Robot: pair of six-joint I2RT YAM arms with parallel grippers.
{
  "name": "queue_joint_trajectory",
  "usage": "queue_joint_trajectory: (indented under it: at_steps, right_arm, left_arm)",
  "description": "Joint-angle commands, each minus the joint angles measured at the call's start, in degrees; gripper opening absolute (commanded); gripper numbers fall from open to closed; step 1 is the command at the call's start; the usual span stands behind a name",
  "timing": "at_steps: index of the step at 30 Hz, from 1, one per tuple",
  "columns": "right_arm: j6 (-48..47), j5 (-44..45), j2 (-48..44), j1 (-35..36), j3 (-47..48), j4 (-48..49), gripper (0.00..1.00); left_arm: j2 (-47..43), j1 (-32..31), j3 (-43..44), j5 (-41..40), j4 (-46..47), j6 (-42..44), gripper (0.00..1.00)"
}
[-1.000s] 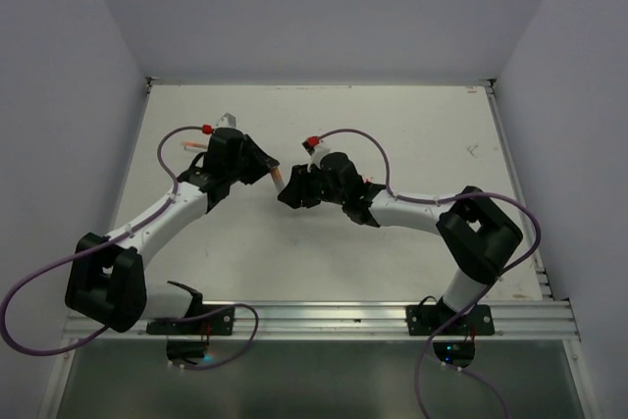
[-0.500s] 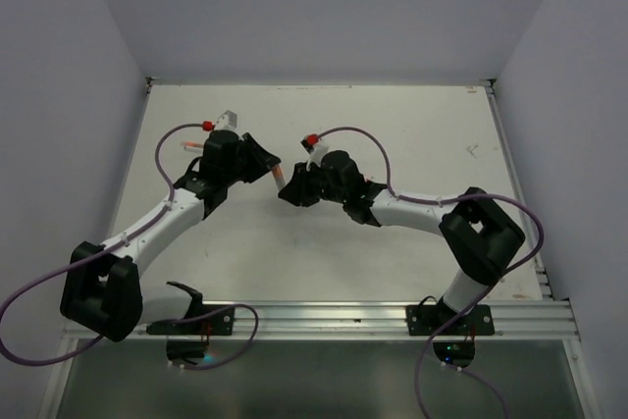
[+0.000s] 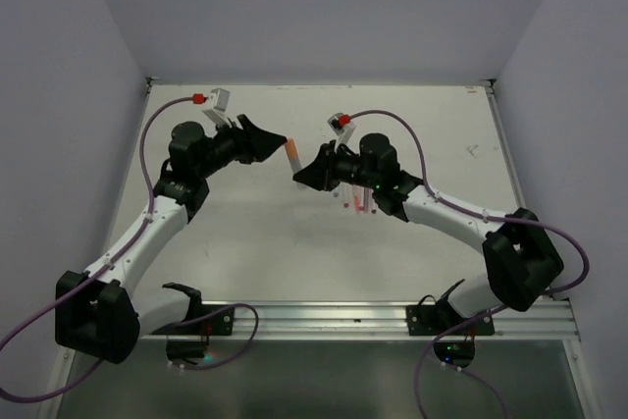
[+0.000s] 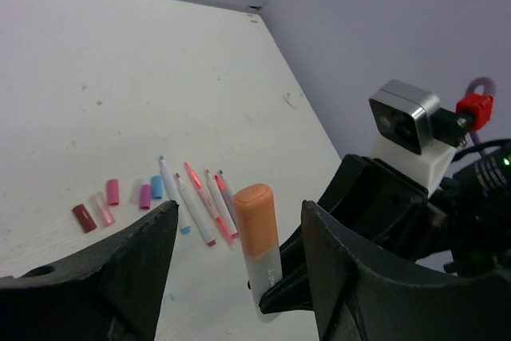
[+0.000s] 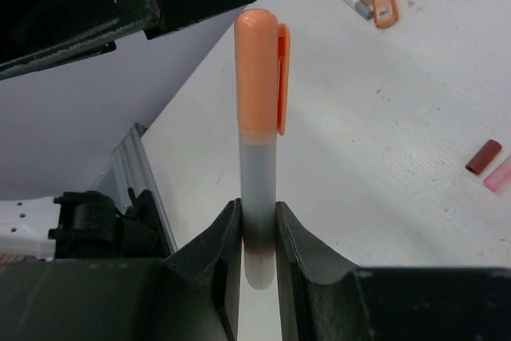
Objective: Open the pen caps
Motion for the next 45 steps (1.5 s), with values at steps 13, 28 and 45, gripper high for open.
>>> queue_joint_trajectory:
  at_steps: [13,28,45]
  right_arm:
    - [3.7,-20.0,-3.2,-2.0,0.9,11.8,0.0]
    - [4.2,-19.4,-2.4,-2.0,1.8,14.1,0.0]
    - [5.2,-24.4,-2.2,-2.0,-2.7,14.8,0.0]
  left_arm:
    - [1.7,0.7,0.0,25.7,18.0,-1.6,0.59]
    - [1.0,-0.3,-2.6,26.0,21.9,-4.4,0.48]
    - [-3.7,-0.7,-3.1,18.6,33.5,-5.7,0.0]
